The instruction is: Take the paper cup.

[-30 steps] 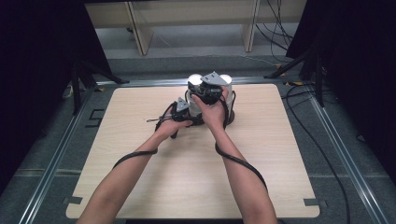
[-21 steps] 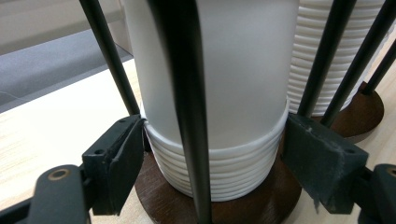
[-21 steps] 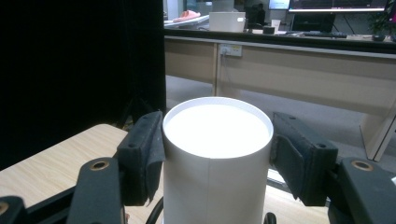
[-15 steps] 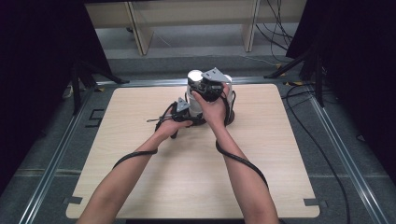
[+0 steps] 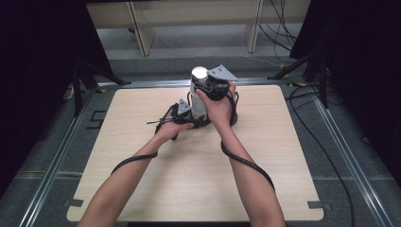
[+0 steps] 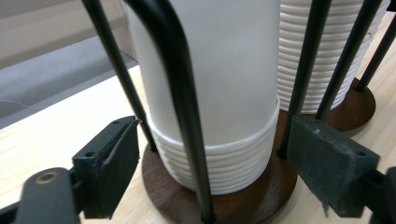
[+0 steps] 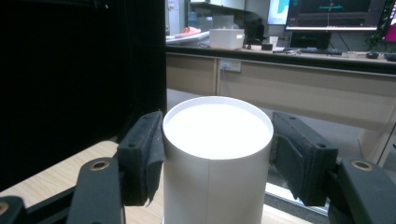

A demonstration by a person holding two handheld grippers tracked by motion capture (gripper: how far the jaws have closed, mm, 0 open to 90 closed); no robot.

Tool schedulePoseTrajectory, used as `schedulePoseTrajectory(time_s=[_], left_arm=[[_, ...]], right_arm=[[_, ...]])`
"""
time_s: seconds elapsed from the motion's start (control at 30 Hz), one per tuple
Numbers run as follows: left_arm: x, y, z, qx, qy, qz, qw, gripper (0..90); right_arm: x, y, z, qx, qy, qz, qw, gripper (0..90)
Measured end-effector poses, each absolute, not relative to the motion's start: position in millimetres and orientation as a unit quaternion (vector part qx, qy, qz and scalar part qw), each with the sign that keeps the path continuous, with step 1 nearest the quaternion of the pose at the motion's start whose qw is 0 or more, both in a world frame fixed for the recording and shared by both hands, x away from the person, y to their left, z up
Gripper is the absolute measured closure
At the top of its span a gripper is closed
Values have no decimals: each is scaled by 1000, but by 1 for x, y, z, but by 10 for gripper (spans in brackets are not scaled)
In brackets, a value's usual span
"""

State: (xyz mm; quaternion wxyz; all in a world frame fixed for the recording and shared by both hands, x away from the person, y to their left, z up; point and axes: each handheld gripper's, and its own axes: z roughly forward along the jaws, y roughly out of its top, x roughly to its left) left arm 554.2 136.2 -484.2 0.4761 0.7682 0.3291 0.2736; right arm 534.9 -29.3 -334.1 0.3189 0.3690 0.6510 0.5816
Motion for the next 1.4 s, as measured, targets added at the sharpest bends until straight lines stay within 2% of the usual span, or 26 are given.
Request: schedulePoseTrajectory(time_s=[0.1,0.13,0.43,0.8,1.4], left_arm=[[548,142,-481,768,328,280,473,139],[545,144,-480,768,326,282,474,135],[516,164,-469,767,302,282,490,115],[482,180,-455,745,280,295,529,100],[426,203,-459,736,285,297,538,99]], right_arm=[[532,-32,-330,358,650,583,331,372],[529,-32,-328,365,650,586,318,372],[512,-36,-321,340,654,591,327,372],[492,-42,-322,332,661,598,310,372],[447,-63,-335,320,663,616,282,372]])
